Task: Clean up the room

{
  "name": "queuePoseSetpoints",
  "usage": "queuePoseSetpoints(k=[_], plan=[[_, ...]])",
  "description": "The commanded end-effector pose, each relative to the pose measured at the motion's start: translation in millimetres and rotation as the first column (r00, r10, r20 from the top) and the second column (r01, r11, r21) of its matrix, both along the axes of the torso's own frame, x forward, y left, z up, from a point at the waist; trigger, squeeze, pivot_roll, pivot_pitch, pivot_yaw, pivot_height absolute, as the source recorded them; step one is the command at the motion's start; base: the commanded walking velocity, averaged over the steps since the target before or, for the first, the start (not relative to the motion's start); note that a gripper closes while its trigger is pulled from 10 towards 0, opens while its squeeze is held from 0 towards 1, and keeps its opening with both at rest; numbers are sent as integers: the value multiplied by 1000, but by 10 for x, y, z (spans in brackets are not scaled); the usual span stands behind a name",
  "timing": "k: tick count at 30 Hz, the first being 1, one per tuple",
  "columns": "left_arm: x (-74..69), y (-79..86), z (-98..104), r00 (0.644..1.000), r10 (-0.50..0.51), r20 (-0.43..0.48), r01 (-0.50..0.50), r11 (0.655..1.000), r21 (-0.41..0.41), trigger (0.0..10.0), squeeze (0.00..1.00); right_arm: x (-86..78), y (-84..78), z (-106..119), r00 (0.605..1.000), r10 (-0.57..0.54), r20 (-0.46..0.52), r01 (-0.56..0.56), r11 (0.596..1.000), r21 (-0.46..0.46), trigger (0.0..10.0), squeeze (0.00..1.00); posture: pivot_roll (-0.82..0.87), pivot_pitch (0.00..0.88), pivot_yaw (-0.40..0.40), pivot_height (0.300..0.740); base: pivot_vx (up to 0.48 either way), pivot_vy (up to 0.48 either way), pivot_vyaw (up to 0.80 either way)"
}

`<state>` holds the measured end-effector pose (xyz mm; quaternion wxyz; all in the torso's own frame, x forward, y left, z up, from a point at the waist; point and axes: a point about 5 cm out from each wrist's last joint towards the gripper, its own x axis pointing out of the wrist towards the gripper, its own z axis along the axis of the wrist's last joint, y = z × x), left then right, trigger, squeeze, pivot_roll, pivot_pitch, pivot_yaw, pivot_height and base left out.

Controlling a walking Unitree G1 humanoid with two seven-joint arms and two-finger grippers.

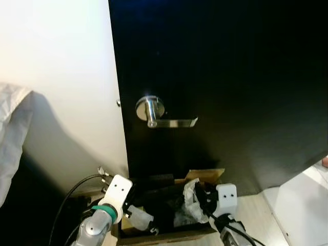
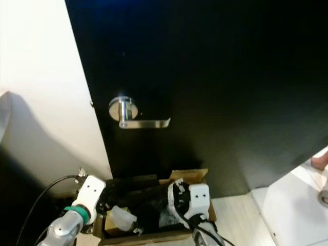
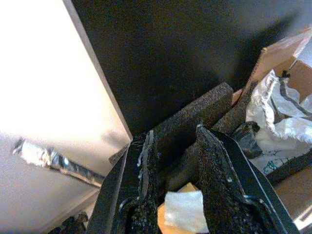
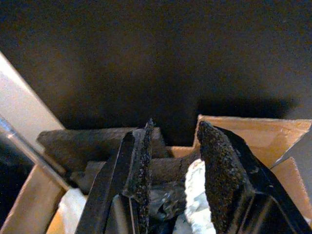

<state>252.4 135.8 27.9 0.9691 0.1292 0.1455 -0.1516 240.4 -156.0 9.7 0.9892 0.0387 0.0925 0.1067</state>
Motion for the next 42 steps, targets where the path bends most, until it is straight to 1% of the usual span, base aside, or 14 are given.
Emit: queuePoseSetpoints(k=[1, 10, 24, 26, 34, 38, 42], plan=[[-69, -6, -84, 1000, 3, -27, -3, 1000, 5, 10000, 0, -44, 8, -65, 999, 7, -33, -7, 1000, -4, 10000, 0, 7, 25, 6, 740, -416, 0, 0], [-75, 14, -86, 1000, 13, -4, -13, 1000, 8, 10000, 0, 16, 77, -41, 999, 29, -41, -29, 1000, 0, 10000, 0, 24, 28, -1, 740, -423, 0, 0], [-74, 31, -80, 1000, 13, 6, -13, 1000, 12, 10000, 0, 21, 96, -42, 999, 35, -42, -35, 999, 13, 10000, 0, 37, 29, 1, 740, -424, 0, 0], [-72, 31, -80, 1000, 13, 7, -13, 1000, 11, 10000, 0, 28, 107, -34, 998, 34, -43, -33, 999, 26, 10000, 0, 37, 29, 2, 740, -420, 0, 0], [-71, 32, -83, 1000, 9, 8, -9, 1000, 13, 10000, 0, 43, 125, -22, 998, 53, -39, -53, 999, 3, 10000, 0, 41, 31, 2, 740, -377, 0, 0], [-72, 35, -92, 1000, 3, -5, -3, 1000, 10, 10000, 0, 41, 212, 1, 993, 116, -28, -116, 993, 2, 10000, 0, 43, 29, 0, 740, 0, 0, 800], [-75, 28, -101, 1000, 1, -18, -1, 1000, 11, 10000, 0, 50, 234, 13, 992, 125, -22, -125, 992, 0, 10000, 0, 45, 28, 0, 740, 0, 0, 800]])
